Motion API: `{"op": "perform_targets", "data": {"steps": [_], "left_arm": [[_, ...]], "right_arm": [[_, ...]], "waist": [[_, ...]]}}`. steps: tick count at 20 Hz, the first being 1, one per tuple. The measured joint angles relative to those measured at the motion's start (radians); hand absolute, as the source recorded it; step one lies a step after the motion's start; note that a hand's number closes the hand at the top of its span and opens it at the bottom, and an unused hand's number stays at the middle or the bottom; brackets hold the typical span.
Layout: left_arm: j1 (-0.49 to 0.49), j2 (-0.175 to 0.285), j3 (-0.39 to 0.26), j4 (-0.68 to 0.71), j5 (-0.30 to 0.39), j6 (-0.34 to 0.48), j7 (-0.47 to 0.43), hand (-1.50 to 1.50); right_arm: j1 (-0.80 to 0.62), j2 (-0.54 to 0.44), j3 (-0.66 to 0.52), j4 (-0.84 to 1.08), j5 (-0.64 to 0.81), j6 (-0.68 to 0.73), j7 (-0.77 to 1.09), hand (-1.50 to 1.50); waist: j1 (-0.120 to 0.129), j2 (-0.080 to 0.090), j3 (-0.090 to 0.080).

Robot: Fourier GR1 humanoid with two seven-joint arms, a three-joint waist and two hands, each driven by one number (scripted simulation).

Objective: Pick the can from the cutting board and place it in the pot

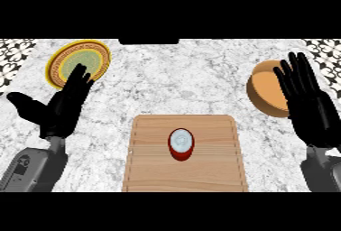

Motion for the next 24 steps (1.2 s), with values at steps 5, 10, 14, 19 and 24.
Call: {"op": "perform_targets", "data": {"steps": [5, 10, 14, 19, 24], "left_arm": [[0.074, 0.1, 0.004, -0.006, -0.096, 0.018, -0.004, 0.0], [0.145, 0.174, 0.004, 0.021, -0.166, 0.033, -0.002, 0.0], [0.206, 0.191, 0.002, 0.017, -0.196, 0.046, -0.019, 0.0], [0.252, 0.203, 0.007, -0.034, -0.212, 0.052, -0.008, 0.0], [0.264, 0.198, 0.001, -0.052, -0.233, 0.055, 0.001, 0.0]], "right_arm": [[0.085, -0.021, 0.058, 0.027, 0.105, -0.11, 0.122, 1.5], [0.166, -0.182, 0.106, 0.07, 0.42, -0.261, 0.121, -1.5], [0.253, -0.154, 0.221, -0.022, 0.671, -0.451, 0.122, -1.5], [0.348, -0.127, 0.376, -0.204, 0.952, -0.525, 0.329, -1.5], [0.272, -0.131, 0.445, -0.323, 1.105, -0.341, 0.632, -1.5]], "waist": [[0.008, 0.015, -0.014], [0.001, 0.015, -0.026], [-0.009, 0.013, -0.024], [-0.008, 0.017, -0.021], [0.002, 0.022, -0.021]]}}
